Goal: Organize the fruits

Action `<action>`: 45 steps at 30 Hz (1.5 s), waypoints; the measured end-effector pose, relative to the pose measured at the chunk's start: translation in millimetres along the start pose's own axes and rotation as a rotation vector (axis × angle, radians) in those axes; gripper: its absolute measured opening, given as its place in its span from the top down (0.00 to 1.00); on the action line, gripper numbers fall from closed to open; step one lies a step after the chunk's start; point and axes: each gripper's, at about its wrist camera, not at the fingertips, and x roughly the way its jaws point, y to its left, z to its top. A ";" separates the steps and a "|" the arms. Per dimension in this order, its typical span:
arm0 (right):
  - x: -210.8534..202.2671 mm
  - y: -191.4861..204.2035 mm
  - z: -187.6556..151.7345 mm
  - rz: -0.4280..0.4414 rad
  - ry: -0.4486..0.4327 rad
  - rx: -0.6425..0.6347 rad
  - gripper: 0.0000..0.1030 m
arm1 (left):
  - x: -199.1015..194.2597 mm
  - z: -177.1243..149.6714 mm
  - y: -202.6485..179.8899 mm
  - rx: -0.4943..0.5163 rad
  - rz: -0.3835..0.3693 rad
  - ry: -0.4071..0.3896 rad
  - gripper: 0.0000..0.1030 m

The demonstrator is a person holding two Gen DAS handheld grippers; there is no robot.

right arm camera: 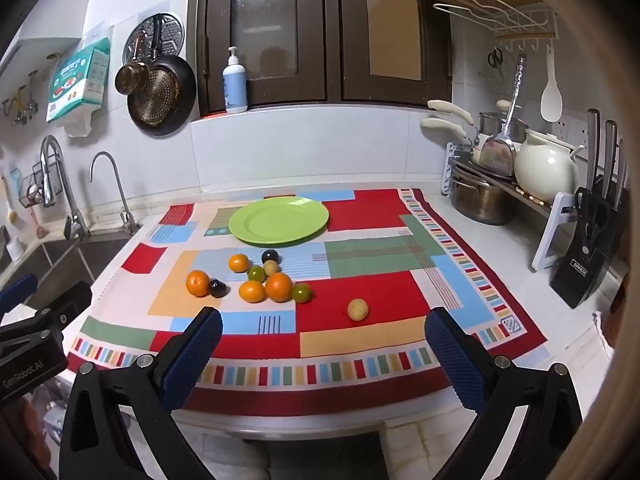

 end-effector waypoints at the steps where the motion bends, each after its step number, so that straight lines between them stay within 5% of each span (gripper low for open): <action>1: -0.2 -0.2 0.1 0.000 0.000 0.001 0.01 | 0.0 0.0 -0.2 -0.001 0.001 -0.001 0.00; 33: 2.5 -1.9 -0.9 -0.005 -0.001 0.003 0.01 | 1.7 -2.6 -11.0 -0.001 -0.001 0.005 0.00; 45: 15.0 -2.6 0.0 -0.001 0.025 0.009 0.01 | 23.0 -1.6 -2.6 0.028 -0.001 0.067 0.00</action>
